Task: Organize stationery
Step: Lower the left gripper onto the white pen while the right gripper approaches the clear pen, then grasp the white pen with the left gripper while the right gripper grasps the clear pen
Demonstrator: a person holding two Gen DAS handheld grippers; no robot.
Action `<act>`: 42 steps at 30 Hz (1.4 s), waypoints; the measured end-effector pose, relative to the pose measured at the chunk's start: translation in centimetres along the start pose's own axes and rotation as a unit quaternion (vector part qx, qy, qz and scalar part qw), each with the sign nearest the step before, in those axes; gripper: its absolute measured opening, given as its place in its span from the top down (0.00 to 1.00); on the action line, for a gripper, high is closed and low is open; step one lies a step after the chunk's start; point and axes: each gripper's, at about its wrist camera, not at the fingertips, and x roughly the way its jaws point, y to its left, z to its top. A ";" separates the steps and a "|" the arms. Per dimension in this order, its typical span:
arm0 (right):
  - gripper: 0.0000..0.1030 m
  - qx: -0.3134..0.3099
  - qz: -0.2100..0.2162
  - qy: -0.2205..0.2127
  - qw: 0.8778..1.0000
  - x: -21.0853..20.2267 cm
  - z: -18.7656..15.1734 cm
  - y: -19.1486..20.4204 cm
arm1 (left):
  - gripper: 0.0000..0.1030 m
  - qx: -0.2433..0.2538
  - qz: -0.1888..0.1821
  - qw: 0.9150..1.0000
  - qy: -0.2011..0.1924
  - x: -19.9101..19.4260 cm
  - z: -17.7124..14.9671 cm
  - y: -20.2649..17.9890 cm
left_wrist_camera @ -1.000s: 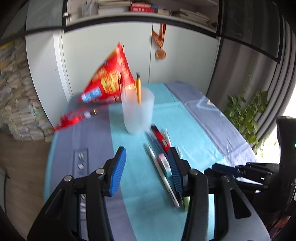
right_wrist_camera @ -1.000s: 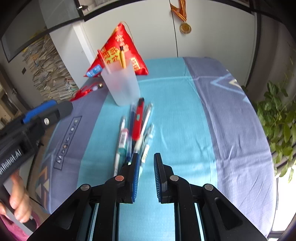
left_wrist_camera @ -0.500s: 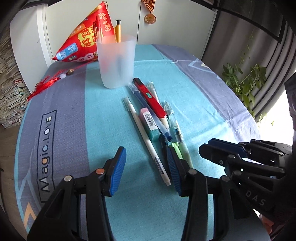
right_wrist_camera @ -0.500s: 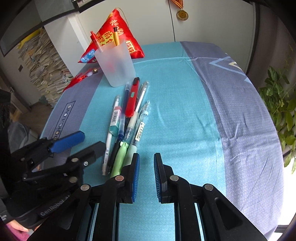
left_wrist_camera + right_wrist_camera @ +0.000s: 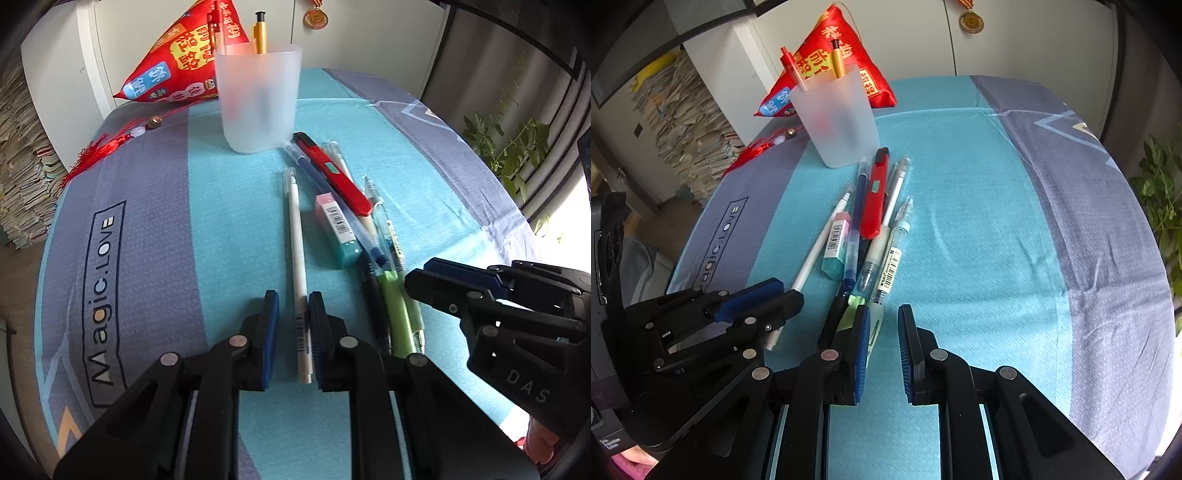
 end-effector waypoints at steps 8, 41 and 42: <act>0.85 0.002 -0.014 0.005 1.000 0.7 0.5 0.5 | 0.89 0.009 0.008 1.000 -0.005 0.0 -0.1 -0.5; 0.64 -0.035 -0.045 0.021 0.998 -2.2 -1.4 -1.3 | 0.73 0.016 -0.006 1.000 0.013 -2.3 -1.4 1.0; 0.64 -0.033 -0.045 0.021 0.998 -2.0 -1.1 -1.3 | 0.73 0.016 -0.007 1.000 0.014 -1.9 -1.1 0.9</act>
